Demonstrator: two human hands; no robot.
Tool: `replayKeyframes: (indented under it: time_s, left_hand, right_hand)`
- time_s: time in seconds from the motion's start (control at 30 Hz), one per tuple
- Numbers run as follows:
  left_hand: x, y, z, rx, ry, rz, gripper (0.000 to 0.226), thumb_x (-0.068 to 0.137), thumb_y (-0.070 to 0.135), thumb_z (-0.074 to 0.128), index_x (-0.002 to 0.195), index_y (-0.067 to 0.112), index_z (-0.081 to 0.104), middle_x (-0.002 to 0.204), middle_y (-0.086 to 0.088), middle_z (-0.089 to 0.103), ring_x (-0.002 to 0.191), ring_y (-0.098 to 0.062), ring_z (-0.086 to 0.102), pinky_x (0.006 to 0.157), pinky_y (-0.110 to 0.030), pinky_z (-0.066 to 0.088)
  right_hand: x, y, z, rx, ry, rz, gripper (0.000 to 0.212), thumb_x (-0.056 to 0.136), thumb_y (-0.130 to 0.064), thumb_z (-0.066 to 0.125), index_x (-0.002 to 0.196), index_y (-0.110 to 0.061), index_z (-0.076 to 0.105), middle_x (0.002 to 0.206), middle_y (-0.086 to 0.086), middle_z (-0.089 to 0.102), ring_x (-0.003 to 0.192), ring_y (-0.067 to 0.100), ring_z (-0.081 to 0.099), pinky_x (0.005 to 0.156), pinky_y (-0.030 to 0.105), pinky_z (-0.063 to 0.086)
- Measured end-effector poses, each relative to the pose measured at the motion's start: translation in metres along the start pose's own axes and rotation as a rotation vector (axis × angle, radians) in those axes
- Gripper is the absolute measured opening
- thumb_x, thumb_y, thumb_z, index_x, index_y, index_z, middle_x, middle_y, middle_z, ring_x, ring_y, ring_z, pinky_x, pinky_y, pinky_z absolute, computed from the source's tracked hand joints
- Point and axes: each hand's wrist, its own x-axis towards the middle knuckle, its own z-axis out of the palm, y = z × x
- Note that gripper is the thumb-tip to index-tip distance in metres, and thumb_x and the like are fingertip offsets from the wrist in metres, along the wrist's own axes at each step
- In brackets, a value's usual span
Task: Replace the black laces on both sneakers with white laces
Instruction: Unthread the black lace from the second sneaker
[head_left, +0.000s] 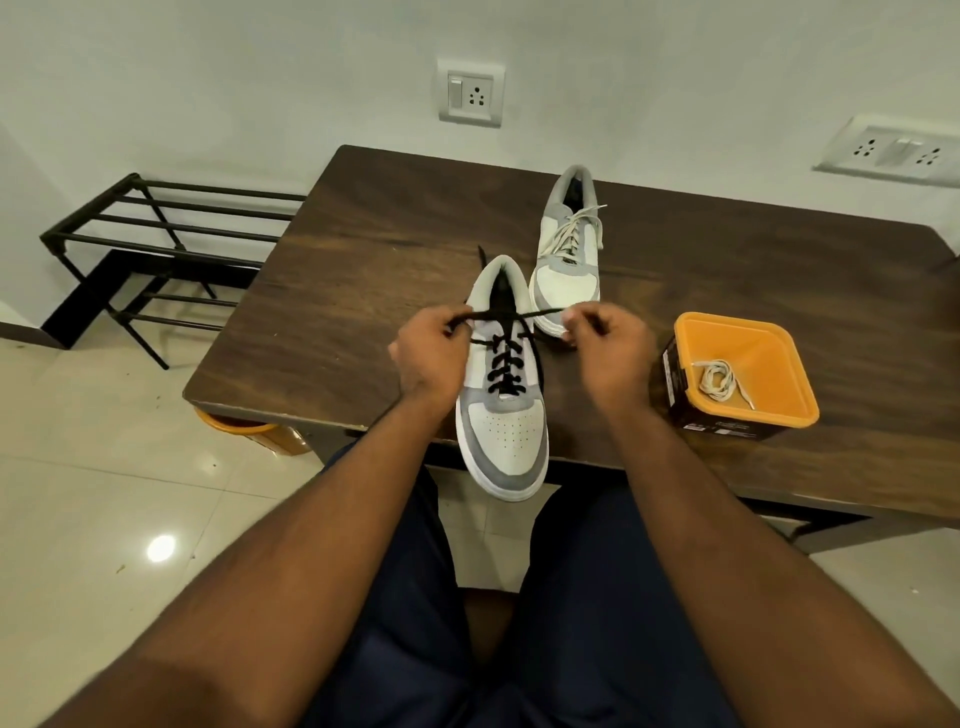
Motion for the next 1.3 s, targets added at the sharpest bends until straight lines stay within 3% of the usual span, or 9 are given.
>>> replayKeyframes:
  time_s: [0.1, 0.27, 0.37, 0.53, 0.7, 0.83, 0.97, 1.13, 1.3]
  left_hand:
    - [0.002, -0.006, -0.003, -0.362, 0.143, -0.321, 0.035, 0.08, 0.039, 0.074, 0.11, 0.02, 0.07, 0.095, 0.002, 0.073, 0.084, -0.009, 0.066, 0.087, -0.04, 0.056]
    - [-0.007, 0.006, 0.003, -0.125, 0.075, -0.115, 0.081, 0.078, 0.049, 0.071, 0.147, 0.029, 0.033, 0.135, 0.002, 0.055, 0.123, -0.018, 0.054, 0.103, -0.052, 0.044]
    - [-0.005, 0.014, 0.008, 0.014, 0.099, -0.055, 0.088, 0.085, 0.033, 0.072, 0.153, 0.03, 0.017, 0.152, -0.002, 0.036, 0.137, -0.024, 0.039, 0.108, -0.055, 0.034]
    - [0.008, 0.006, -0.001, -0.218, 0.28, -0.571, 0.103, 0.087, 0.023, 0.071, 0.155, 0.027, -0.006, 0.16, -0.009, 0.013, 0.142, -0.037, 0.025, 0.112, -0.056, 0.028]
    - [-0.014, -0.002, 0.003, 0.151, 0.093, -0.051, 0.068, 0.09, 0.01, 0.061, 0.146, 0.037, 0.036, 0.15, -0.001, 0.034, 0.136, -0.025, 0.034, 0.105, -0.043, 0.024]
    - [-0.014, -0.002, 0.007, 0.158, -0.108, 0.136, 0.048, 0.091, 0.011, 0.057, 0.133, 0.035, 0.056, 0.122, 0.006, 0.051, 0.117, -0.012, 0.048, 0.107, -0.039, 0.027]
    - [-0.011, -0.003, 0.009, 0.14, -0.158, 0.22, 0.028, 0.095, 0.023, 0.059, 0.12, 0.03, 0.067, 0.102, 0.012, 0.054, 0.102, -0.013, 0.055, 0.1, -0.044, 0.038]
    - [-0.009, 0.0, 0.014, 0.073, -0.133, 0.254, 0.05, 0.09, 0.007, 0.061, 0.136, 0.027, 0.054, 0.105, 0.009, 0.048, 0.101, -0.017, 0.055, 0.089, -0.041, 0.053]
    - [-0.009, 0.008, 0.014, 0.126, -0.1, 0.183, 0.061, 0.09, 0.008, 0.063, 0.144, 0.028, 0.042, 0.123, 0.0, 0.051, 0.111, -0.018, 0.051, 0.094, -0.039, 0.049]
  right_hand:
    - [0.006, 0.01, -0.013, 0.054, 0.125, 0.081, 0.021, 0.086, -0.014, 0.068, 0.107, -0.016, 0.07, 0.095, -0.003, 0.07, 0.086, 0.01, 0.065, 0.085, 0.039, 0.056]
    - [-0.008, 0.001, 0.006, -0.164, -0.172, -0.224, 0.063, 0.081, -0.009, 0.071, 0.139, -0.018, 0.048, 0.138, 0.004, 0.051, 0.128, 0.018, 0.047, 0.109, 0.037, 0.04]
    - [-0.008, -0.005, 0.017, -0.245, -0.349, -0.265, 0.056, 0.084, -0.016, 0.07, 0.137, -0.018, 0.051, 0.134, 0.004, 0.056, 0.124, 0.02, 0.052, 0.106, 0.042, 0.043]
    - [-0.019, -0.003, 0.015, -0.182, -0.36, -0.283, 0.032, 0.087, -0.03, 0.069, 0.116, -0.017, 0.065, 0.109, -0.003, 0.063, 0.099, 0.009, 0.058, 0.089, 0.032, 0.05]
    - [-0.025, 0.01, 0.015, -0.181, -0.298, -0.415, 0.011, 0.086, -0.017, 0.068, 0.093, -0.009, 0.071, 0.108, 0.001, 0.061, 0.103, 0.014, 0.055, 0.09, 0.031, 0.046]
    - [-0.014, 0.01, 0.012, 0.091, -0.037, -0.021, 0.005, 0.095, -0.015, 0.056, 0.094, -0.017, 0.06, 0.095, -0.001, 0.064, 0.089, 0.014, 0.061, 0.079, 0.027, 0.05]
    - [0.003, 0.01, -0.001, 0.226, 0.311, 0.406, 0.03, 0.093, -0.02, 0.059, 0.122, -0.02, 0.052, 0.129, 0.004, 0.053, 0.11, 0.017, 0.053, 0.087, 0.027, 0.043]
    - [-0.007, -0.003, 0.005, -0.133, -0.133, -0.25, 0.031, 0.091, -0.006, 0.06, 0.121, -0.013, 0.063, 0.121, 0.002, 0.052, 0.106, 0.01, 0.052, 0.093, 0.016, 0.045]
    - [-0.003, -0.013, 0.019, -0.326, -0.405, -0.317, 0.033, 0.094, -0.017, 0.058, 0.127, -0.015, 0.06, 0.115, 0.003, 0.057, 0.106, 0.012, 0.054, 0.092, 0.022, 0.042]
